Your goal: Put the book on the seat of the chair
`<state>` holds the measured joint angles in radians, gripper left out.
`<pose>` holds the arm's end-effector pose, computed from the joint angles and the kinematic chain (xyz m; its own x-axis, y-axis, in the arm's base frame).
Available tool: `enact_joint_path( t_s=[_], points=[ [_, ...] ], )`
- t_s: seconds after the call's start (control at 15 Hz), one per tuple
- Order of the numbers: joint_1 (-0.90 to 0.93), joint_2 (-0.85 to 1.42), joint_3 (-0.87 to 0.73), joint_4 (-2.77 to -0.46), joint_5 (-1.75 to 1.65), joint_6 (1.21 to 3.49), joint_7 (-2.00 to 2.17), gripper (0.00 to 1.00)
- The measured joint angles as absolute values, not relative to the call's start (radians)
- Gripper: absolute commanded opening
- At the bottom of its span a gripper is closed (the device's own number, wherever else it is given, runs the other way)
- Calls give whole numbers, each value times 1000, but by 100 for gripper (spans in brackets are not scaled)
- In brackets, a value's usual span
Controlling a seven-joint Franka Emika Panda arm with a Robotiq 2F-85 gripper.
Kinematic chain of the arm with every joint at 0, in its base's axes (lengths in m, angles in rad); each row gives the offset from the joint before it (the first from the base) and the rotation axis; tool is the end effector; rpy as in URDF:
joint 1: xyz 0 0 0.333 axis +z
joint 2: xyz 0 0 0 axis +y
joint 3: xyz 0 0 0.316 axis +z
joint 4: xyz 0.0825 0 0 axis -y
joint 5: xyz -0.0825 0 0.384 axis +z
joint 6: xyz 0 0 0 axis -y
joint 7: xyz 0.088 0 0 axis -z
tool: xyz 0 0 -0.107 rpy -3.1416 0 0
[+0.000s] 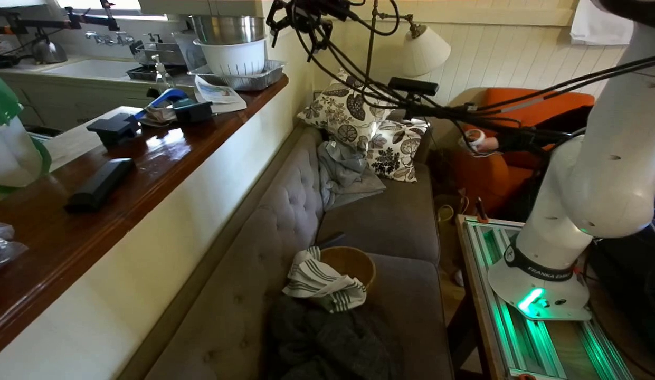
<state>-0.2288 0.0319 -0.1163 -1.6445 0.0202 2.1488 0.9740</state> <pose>0.5748 -0.2045 0.6327 0.1877 -0.9519 0.2422 -0.8816 -0.2720 -0.3857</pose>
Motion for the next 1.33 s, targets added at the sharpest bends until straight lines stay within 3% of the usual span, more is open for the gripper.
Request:
enact_joint_path(
  t_s=[0.47, 1.0, 1.33],
  points=[
    [-218, 26, -124, -1648, 21, 2158, 980, 100],
    [-218, 127, -150, -1672, 253, 2459, 1112, 100],
    [-238, 192, -163, -1621, 431, 2421, 1117, 100]
  ],
)
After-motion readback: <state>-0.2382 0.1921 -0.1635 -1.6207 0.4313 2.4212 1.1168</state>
